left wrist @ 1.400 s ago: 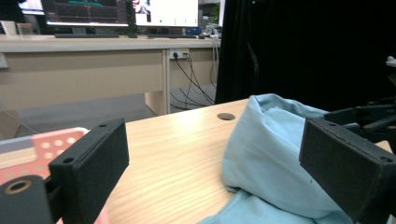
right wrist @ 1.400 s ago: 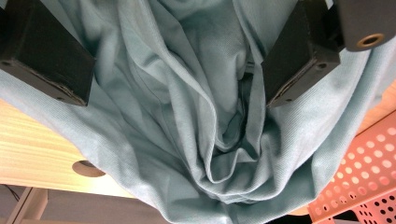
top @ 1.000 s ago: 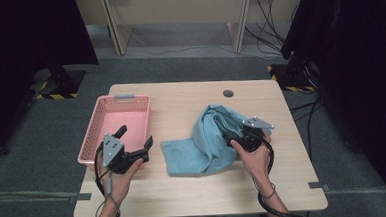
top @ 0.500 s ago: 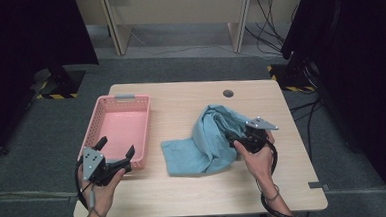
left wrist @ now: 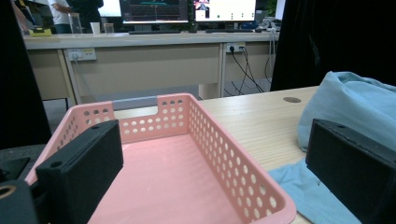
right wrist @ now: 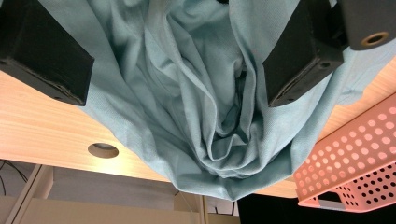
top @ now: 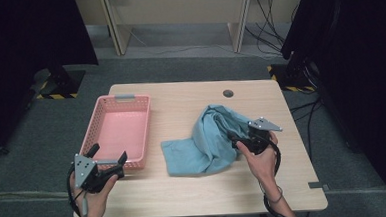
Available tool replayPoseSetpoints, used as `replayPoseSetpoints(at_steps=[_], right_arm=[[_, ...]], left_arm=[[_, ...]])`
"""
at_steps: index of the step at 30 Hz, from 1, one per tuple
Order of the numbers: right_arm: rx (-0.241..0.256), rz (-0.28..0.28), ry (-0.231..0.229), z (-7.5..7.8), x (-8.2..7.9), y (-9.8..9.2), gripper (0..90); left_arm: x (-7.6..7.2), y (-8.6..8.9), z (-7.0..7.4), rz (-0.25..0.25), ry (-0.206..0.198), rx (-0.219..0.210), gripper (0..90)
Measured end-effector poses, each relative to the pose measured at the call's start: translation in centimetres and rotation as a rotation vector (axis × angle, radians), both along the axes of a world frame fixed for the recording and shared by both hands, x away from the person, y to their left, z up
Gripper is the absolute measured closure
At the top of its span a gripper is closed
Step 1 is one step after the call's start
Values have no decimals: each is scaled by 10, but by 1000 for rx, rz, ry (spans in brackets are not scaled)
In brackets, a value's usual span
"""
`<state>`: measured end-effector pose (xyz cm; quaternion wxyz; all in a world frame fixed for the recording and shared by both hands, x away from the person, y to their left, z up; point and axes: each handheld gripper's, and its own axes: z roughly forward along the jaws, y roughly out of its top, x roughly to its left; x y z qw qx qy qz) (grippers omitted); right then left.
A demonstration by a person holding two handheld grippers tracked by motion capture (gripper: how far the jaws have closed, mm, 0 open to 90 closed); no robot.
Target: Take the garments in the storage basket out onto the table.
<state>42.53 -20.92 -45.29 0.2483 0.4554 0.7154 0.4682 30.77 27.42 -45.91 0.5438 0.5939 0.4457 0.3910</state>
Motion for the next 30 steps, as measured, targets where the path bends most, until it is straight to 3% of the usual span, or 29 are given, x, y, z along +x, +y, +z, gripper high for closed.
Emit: replayPoseSetpoints(at_steps=[9,12,19,30], right_arm=[[3,-4,-4,-1,-2,-3,81],[3,-5,-3,-1,-2,-4,81],[5,-7,-12,1,-5,-7,81],[4,-16,-28,7,-11,-18,81]], left_arm=[[-14,4,-18,-26,4,-29,31],[-21,4,-26,-31,-4,-21,52],[-31,3,-41,-35,28,-18,50],[-36,4,-52,-17,41,-8,49]])
